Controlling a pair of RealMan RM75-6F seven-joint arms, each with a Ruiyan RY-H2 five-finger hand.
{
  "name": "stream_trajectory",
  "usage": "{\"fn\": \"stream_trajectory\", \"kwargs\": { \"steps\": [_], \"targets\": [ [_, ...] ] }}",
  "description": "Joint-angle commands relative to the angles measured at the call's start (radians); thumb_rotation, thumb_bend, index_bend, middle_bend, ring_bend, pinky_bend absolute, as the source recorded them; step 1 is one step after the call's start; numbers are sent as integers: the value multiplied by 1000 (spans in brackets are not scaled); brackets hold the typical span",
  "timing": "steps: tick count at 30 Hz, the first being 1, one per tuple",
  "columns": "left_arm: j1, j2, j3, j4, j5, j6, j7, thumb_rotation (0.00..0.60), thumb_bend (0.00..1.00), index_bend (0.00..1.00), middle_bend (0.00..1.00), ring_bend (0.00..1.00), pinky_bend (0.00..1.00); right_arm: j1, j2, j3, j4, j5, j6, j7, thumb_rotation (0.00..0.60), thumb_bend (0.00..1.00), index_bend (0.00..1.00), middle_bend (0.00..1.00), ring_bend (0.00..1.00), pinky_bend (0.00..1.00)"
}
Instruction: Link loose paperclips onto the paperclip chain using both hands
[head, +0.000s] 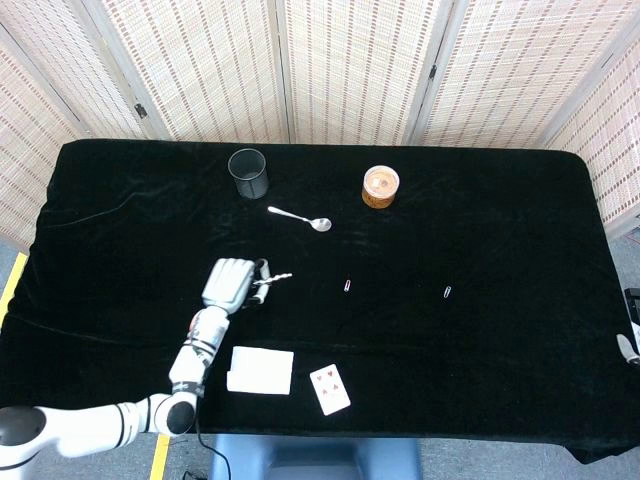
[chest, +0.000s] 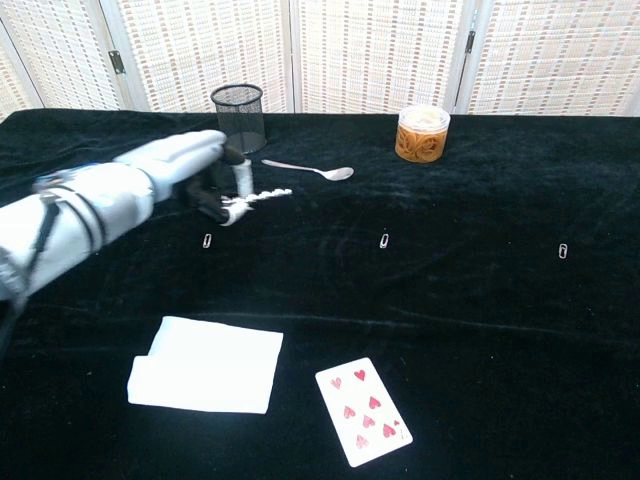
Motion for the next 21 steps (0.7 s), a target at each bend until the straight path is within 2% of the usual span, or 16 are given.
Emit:
{"fn": "stream_trajectory", "kwargs": {
  "steps": [1,8,21],
  "targets": [
    [85,51,43,-77,36,95,1,600,515,756,1000,1000,1000,15,4,-5,-13,-17,-3,-17,600,368,9,0,0,0],
    [181,68,87,-84,88,171,-65,600,516,756,1000,1000,1000,46,12,-16,-49,-56,0,-66,600,369,9,0,0,0],
    [245,86,66,-23,112,160,-139,600,516,756,1000,1000,1000,85,16,-26,-93,-68,-13,-138,600,369,9,0,0,0]
  ]
}}
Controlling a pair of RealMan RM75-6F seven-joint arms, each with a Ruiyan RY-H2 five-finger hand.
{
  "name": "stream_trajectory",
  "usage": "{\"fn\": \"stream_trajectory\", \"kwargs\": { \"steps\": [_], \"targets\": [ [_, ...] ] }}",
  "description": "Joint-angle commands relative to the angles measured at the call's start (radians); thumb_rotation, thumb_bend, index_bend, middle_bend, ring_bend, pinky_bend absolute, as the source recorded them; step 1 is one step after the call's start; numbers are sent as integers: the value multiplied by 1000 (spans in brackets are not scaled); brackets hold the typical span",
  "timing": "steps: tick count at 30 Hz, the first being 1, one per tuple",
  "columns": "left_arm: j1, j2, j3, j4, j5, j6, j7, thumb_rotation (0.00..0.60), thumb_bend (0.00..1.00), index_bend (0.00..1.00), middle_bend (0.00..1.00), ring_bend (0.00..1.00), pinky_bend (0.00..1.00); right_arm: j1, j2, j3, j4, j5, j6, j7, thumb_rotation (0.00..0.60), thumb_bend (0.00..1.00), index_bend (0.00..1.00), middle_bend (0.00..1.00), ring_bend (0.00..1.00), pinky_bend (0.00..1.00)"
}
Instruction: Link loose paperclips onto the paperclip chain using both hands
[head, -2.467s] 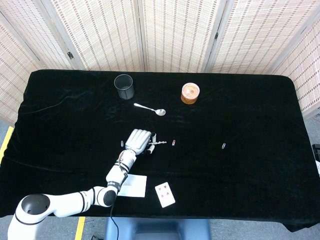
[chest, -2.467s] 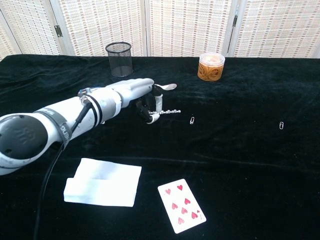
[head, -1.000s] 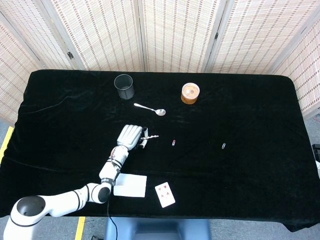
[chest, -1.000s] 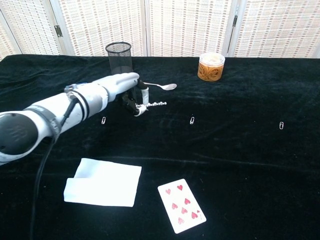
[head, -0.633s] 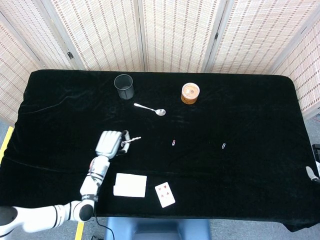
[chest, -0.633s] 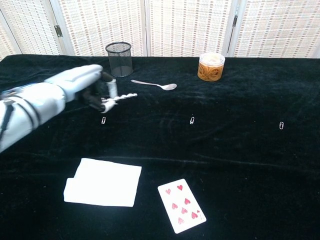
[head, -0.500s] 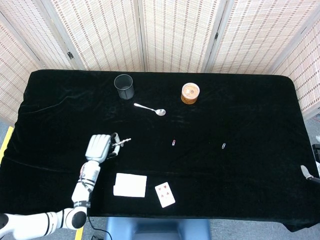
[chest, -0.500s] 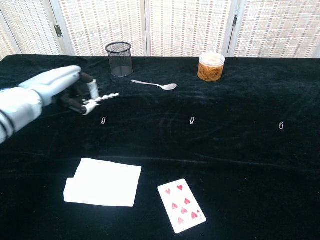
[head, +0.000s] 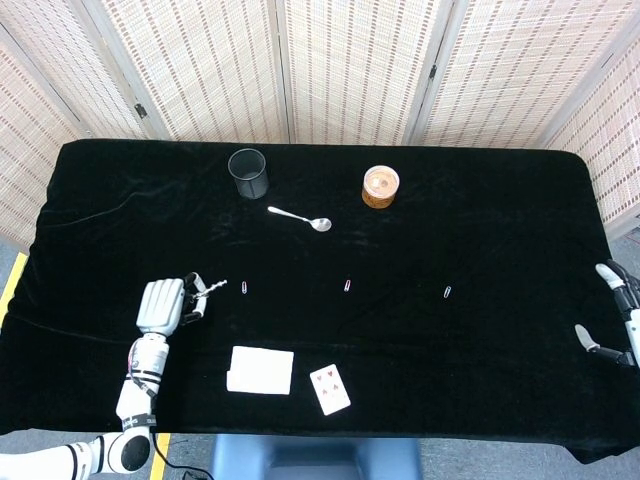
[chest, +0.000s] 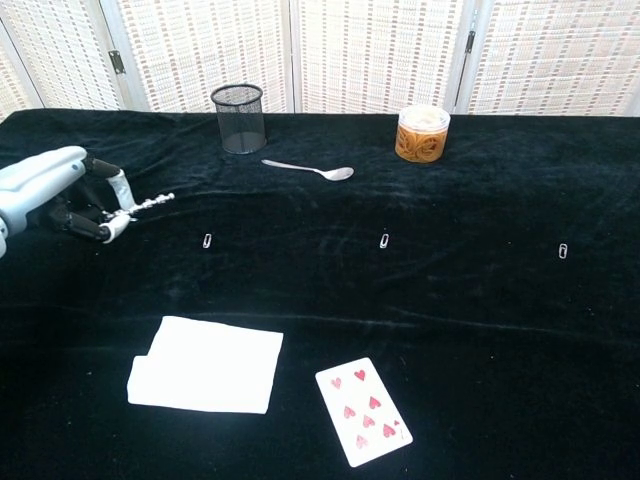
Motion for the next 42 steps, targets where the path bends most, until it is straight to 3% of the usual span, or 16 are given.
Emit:
{"fn": "stream_trajectory", "kwargs": {
  "steps": [1,17,25,27,29,31,34,36,42],
  "targets": [
    [6,4,-8,8,1,-6,-7,600,516,756,1000,1000,1000,10,0,-3,-2,3,-13,-6,600,369,9,0,0,0],
    [56,20,-49,136,-41,-96,-119,600,516,759,1000,1000,1000,32,-6,-15,-11,15,-32,-38,600,368,8,0,0,0],
    [56,16,-60,142,-15,-107,-127,600,516,752,1000,1000,1000,40,-7,-18,-14,23,-41,-43,600,369,9,0,0,0],
    [56,19,-60,142,-18,-119,-125,600,512,682,1000,1000,1000,39,-6,-19,-12,24,-40,-41,600,369,9,0,0,0],
    [55,29,-58,136,-31,-142,-110,600,449,484,1000,1000,1000,39,-6,-19,-11,26,-37,-39,600,369,9,0,0,0],
    [54,37,-58,127,-47,-155,-90,600,325,263,1000,1000,1000,39,-6,-20,-10,26,-37,-38,600,369,9,0,0,0],
    [54,57,-63,100,-75,-174,-61,600,194,48,1000,1000,1000,42,-7,-22,-10,27,-40,-41,600,369,9,0,0,0],
    [55,64,-66,89,-79,-170,-52,600,162,2,1000,1000,1000,43,-8,-23,-11,27,-42,-42,600,369,9,0,0,0],
    [73,104,-76,25,-63,-136,-57,600,137,0,1000,1000,1000,45,-8,-25,-13,28,-41,-47,600,369,9,0,0,0]
  ]
}}
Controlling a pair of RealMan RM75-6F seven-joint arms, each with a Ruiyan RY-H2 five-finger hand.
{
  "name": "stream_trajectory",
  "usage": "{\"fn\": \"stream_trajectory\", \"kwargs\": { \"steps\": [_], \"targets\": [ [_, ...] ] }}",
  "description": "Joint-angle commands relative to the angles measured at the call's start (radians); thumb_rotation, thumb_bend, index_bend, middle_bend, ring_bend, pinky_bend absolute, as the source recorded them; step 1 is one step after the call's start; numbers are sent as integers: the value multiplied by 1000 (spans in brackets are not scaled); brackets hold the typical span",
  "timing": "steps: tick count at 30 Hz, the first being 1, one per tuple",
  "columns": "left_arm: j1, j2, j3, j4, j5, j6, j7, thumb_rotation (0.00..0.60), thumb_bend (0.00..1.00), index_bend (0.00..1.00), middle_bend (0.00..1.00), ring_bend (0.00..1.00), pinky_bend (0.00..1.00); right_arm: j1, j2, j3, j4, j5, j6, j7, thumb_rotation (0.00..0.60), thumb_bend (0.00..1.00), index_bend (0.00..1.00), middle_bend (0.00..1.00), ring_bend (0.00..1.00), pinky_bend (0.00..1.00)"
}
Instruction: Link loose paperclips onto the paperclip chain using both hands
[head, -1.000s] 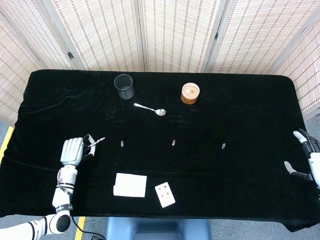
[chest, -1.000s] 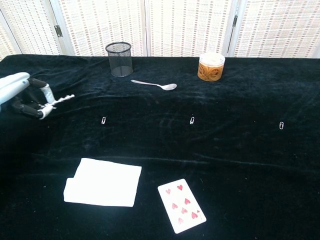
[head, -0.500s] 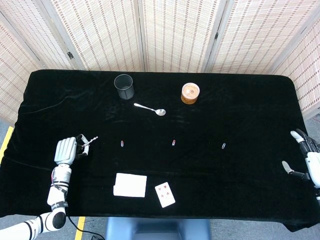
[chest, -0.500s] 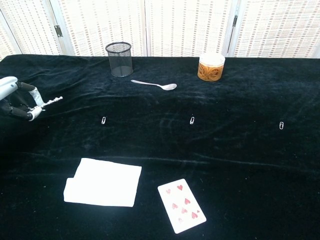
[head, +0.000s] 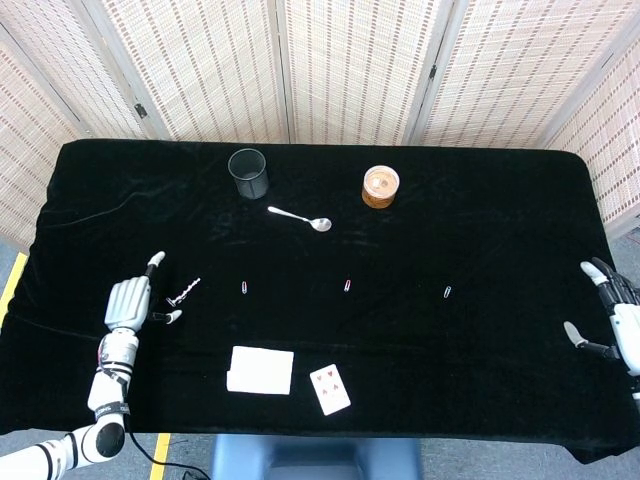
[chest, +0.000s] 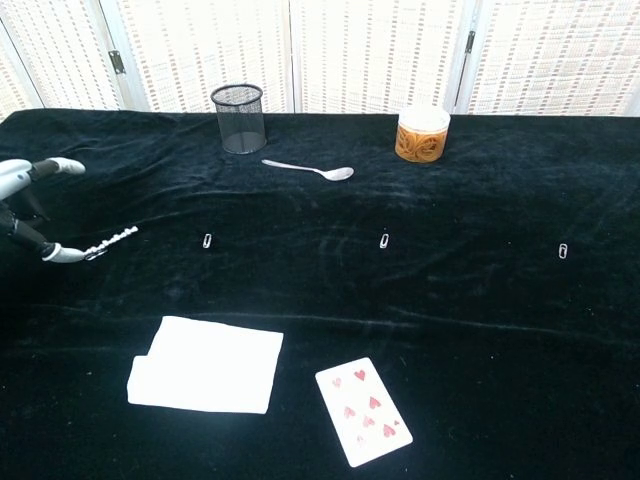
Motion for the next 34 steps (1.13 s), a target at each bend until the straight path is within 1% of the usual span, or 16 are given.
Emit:
{"fn": "stream_trajectory", "kwargs": {
  "steps": [1,4,5,7,8,9,10,12,13,14,15,16,19,22,27,34],
  "targets": [
    [17,36,-6,-54,21,32,-9,600,137,0,1000,1000,1000,1,0,-1,0,0,0,-1,600,369,9,0,0,0],
    [41,89,0,-127,58,66,-23,600,138,0,997,995,1000,1,0,-3,-1,-1,1,-2,600,369,9,0,0,0],
    [56,122,9,-166,83,83,-30,600,138,0,977,973,1000,1,1,-4,-1,-2,2,-1,600,369,9,0,0,0],
    [77,168,28,-215,114,96,-39,600,140,0,855,848,959,1,1,-5,-1,-4,4,-1,600,369,9,0,0,0],
    [91,200,43,-246,137,101,-49,600,142,0,717,706,857,1,1,-5,-1,-5,5,0,600,369,9,0,0,0],
    [120,249,76,-290,180,118,-65,600,143,1,638,623,786,0,1,-6,-1,-7,8,-1,600,369,9,0,0,0],
    [156,306,116,-333,244,146,-92,600,144,3,514,494,647,-1,1,-7,-2,-8,12,-3,600,369,9,0,0,0],
    [211,358,166,-359,335,217,-119,600,146,11,237,205,280,-4,0,-7,-5,-9,19,-11,600,369,9,0,0,0],
    [251,376,200,-359,398,277,-133,600,147,17,156,119,155,-6,-1,-7,-7,-9,24,-18,600,368,9,0,0,0],
    [282,382,221,-353,443,327,-143,600,147,29,109,59,70,-7,-2,-7,-9,-9,28,-25,600,369,9,0,0,0],
    [312,383,241,-339,483,377,-151,600,147,41,84,27,29,-8,-3,-6,-10,-8,31,-33,600,369,9,0,0,0],
    [352,379,263,-316,523,438,-152,600,147,46,71,14,13,-8,-5,-6,-13,-7,33,-44,600,369,9,0,0,0],
    [429,366,309,-269,555,518,-126,600,145,52,16,0,0,-9,-9,-8,-19,-9,38,-68,600,369,9,0,0,0],
    [485,325,318,-209,564,576,-144,600,141,49,0,0,0,-10,-14,-11,-29,-16,47,-99,600,369,9,0,0,0],
    [498,310,316,-177,589,582,-128,600,137,27,0,0,0,-14,-17,-18,-48,-32,66,-135,600,369,9,0,0,0],
    [483,326,301,-183,565,506,-147,600,136,25,0,0,0,-30,-20,-19,-62,-42,109,-167,600,368,9,0,0,0]
  ]
}}
